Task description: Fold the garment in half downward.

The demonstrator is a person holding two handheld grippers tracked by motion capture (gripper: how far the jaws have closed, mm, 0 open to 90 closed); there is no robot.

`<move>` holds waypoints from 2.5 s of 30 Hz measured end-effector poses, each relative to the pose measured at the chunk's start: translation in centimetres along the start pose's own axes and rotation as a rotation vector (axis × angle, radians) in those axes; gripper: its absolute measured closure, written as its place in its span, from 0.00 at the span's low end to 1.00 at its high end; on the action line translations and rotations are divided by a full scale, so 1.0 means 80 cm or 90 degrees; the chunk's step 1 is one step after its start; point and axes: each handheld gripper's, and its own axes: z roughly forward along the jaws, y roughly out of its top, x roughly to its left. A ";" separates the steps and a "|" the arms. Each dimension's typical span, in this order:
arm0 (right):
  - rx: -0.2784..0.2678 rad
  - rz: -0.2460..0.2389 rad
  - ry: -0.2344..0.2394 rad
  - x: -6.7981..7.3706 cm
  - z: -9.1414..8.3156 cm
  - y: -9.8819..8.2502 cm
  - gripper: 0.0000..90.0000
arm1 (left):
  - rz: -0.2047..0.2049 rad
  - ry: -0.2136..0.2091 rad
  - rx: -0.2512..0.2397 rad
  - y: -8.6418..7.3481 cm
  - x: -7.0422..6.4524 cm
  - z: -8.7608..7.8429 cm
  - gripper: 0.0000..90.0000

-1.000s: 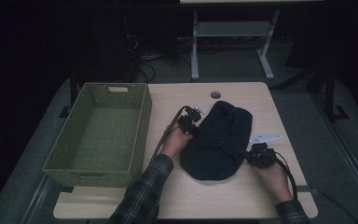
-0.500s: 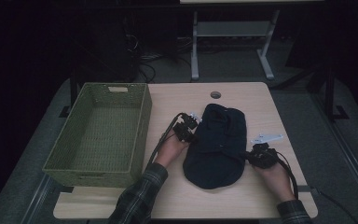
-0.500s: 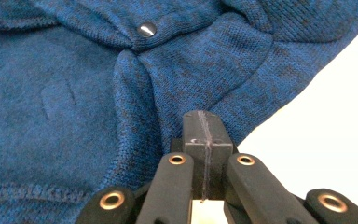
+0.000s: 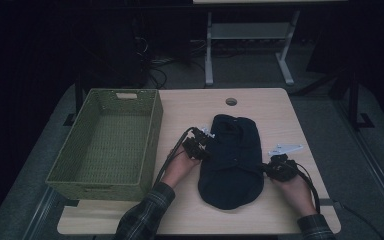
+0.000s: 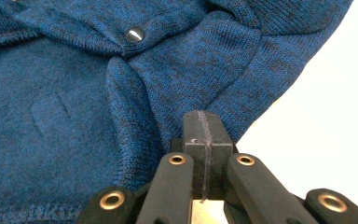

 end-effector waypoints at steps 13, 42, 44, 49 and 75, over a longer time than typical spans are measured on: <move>0.017 -0.030 0.016 0.020 -0.002 -0.001 1.00 | 0.007 -0.009 0.004 -0.030 -0.018 -0.017 1.00; 0.041 -0.078 0.047 0.073 -0.042 -0.046 1.00 | 0.041 -0.044 -0.008 -0.094 -0.082 -0.047 1.00; 0.043 -0.077 0.050 0.074 -0.043 -0.047 1.00 | 0.046 -0.040 -0.011 -0.095 -0.083 -0.047 1.00; 0.046 -0.072 0.061 0.071 -0.042 -0.046 1.00 | 0.039 -0.066 -0.028 -0.100 -0.079 -0.047 0.92; 0.039 -0.066 0.075 0.032 -0.044 -0.001 0.52 | 0.037 -0.081 -0.025 -0.070 -0.049 -0.058 0.38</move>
